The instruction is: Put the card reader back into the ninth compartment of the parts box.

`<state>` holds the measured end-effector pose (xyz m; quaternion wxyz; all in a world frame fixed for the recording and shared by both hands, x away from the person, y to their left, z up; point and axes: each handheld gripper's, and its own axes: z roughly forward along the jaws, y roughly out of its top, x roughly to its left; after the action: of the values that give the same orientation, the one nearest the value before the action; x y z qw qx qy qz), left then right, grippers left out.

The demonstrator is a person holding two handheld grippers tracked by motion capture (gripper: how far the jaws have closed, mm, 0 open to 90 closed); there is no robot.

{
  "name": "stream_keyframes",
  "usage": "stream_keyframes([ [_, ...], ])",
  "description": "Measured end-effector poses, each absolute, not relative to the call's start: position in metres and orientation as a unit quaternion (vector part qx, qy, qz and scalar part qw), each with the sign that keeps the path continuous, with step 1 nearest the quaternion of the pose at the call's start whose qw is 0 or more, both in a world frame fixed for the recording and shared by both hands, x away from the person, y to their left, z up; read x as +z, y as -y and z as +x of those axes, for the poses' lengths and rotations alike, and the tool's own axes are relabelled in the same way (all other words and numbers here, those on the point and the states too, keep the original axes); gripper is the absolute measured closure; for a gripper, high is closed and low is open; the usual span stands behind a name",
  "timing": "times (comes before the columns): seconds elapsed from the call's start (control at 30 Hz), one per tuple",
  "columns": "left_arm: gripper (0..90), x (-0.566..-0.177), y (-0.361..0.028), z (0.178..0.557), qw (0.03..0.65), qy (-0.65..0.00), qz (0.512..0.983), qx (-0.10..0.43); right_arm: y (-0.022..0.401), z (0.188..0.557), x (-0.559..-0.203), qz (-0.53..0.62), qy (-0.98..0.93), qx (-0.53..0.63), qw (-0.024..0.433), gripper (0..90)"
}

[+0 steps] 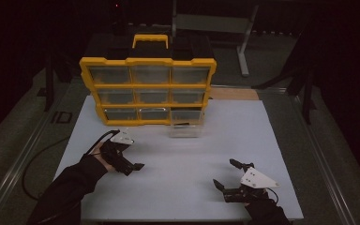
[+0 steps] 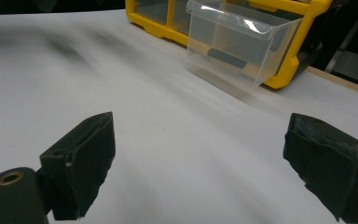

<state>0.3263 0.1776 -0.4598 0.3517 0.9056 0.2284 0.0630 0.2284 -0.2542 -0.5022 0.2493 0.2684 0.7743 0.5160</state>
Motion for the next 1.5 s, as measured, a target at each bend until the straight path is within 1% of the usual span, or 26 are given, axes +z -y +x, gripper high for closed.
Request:
stream_keyframes([
  [0.13, 0.3, -0.467, -0.19, 0.316, 0.359, -0.242, 0.899, 0.069, 0.254, 0.228, -0.502, 0.269, -0.776, 0.515, 0.248, 9.1],
  [0.23, 0.3, -0.468, -0.192, 0.314, 0.362, -0.244, 0.897, 0.069, 0.254, 0.228, -0.502, 0.268, -0.776, 0.515, 0.246, 9.2],
  [0.37, 0.3, -0.474, -0.208, 0.302, 0.368, -0.264, 0.887, 0.083, 0.254, 0.229, -0.502, 0.268, -0.775, 0.514, 0.25, 9.1],
  [0.63, 0.3, -0.482, -0.221, 0.29, 0.379, -0.285, 0.876, 0.091, 0.253, 0.229, -0.503, 0.267, -0.775, 0.514, 0.251, 9.1],
  [0.67, 0.3, -0.485, -0.225, 0.285, 0.382, -0.294, 0.87, 0.1, 0.253, 0.229, -0.503, 0.266, -0.776, 0.514, 0.25, 9.2],
  [0.87, 0.3, -0.49, -0.23, 0.275, 0.376, -0.299, 0.871, 0.103, 0.253, 0.229, -0.503, 0.269, -0.776, 0.513, 0.248, 9.1],
  [1.13, 0.3, -0.497, -0.233, 0.262, 0.376, -0.314, 0.863, 0.127, 0.253, 0.228, -0.503, 0.268, -0.779, 0.509, 0.249, 9.2],
  [1.5, 0.3, -0.504, -0.237, 0.251, 0.396, -0.327, 0.848, 0.135, 0.253, 0.229, -0.504, 0.265, -0.778, 0.512, 0.25, 9.2],
])
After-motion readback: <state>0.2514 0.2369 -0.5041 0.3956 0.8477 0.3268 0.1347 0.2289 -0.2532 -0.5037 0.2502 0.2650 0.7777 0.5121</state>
